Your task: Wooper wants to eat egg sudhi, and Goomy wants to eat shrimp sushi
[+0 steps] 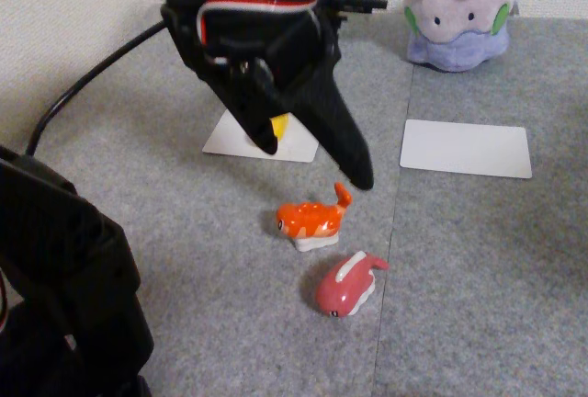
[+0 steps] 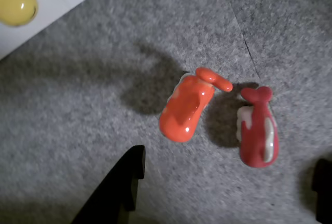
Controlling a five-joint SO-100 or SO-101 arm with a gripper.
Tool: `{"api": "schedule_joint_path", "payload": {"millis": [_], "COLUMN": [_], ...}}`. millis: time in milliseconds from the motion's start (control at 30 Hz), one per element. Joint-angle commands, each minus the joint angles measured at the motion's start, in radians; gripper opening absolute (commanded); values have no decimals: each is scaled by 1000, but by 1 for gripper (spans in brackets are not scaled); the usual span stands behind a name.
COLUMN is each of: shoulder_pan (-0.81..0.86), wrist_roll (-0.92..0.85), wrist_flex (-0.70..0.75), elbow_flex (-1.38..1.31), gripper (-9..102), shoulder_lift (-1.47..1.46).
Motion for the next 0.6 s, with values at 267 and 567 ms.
{"api": "schedule_joint_path", "payload": {"millis": [267,567], "shoulder_pan": [-37,-120], "wrist_roll": [94,169], "wrist_flex": [-127,-216], "elbow_flex": [75,132], "gripper": [37,37], "shoulder_lift": [23,21]}}
